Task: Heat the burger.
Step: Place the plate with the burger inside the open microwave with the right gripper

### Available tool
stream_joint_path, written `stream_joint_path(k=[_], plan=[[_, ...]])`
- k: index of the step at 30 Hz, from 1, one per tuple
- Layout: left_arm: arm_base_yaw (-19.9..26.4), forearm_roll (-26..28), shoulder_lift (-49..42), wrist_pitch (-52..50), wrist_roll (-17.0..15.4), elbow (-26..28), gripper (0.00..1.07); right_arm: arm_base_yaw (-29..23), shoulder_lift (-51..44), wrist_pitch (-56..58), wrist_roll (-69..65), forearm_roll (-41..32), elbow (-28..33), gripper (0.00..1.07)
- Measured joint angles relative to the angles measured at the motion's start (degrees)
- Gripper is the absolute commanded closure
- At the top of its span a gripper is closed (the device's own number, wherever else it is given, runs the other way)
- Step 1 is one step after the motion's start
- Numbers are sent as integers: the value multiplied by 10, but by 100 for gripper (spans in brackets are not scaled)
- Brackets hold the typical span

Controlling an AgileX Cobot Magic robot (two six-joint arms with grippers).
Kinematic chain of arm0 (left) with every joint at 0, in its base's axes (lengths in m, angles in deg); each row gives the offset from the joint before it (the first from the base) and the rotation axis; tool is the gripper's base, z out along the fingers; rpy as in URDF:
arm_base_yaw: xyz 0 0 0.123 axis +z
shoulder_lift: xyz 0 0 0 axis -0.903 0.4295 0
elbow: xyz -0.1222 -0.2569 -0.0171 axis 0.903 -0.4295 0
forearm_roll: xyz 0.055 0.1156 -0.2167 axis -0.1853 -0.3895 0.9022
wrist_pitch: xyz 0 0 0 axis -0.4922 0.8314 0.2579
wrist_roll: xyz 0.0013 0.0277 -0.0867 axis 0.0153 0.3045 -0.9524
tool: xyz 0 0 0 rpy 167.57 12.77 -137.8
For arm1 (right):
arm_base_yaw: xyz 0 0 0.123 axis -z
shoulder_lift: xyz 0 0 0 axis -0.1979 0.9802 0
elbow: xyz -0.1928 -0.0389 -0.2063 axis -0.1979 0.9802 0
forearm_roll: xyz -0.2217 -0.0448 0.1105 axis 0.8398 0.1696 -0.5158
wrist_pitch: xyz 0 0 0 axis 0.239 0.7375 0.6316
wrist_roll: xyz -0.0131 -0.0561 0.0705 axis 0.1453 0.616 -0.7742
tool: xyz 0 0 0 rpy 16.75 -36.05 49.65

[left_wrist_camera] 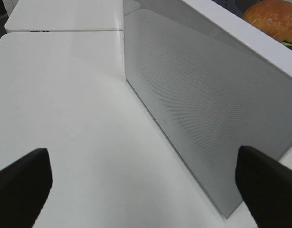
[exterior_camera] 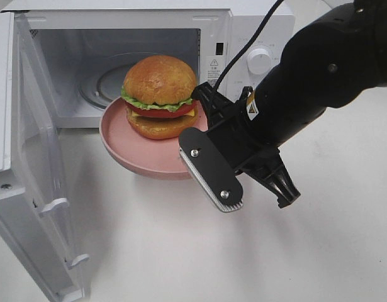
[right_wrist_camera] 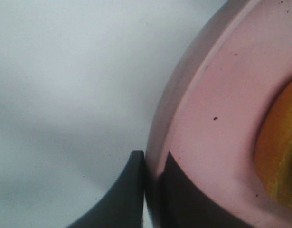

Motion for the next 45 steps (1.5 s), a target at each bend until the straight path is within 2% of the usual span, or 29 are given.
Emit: stream_joint_path(k=[19, 45], plan=[[0, 0, 0, 0, 0, 0, 6, 0, 32, -24, -29, 36, -14, 107], [0, 0, 0, 0, 0, 0, 6, -3, 138, -18, -85, 55, -142, 107]])
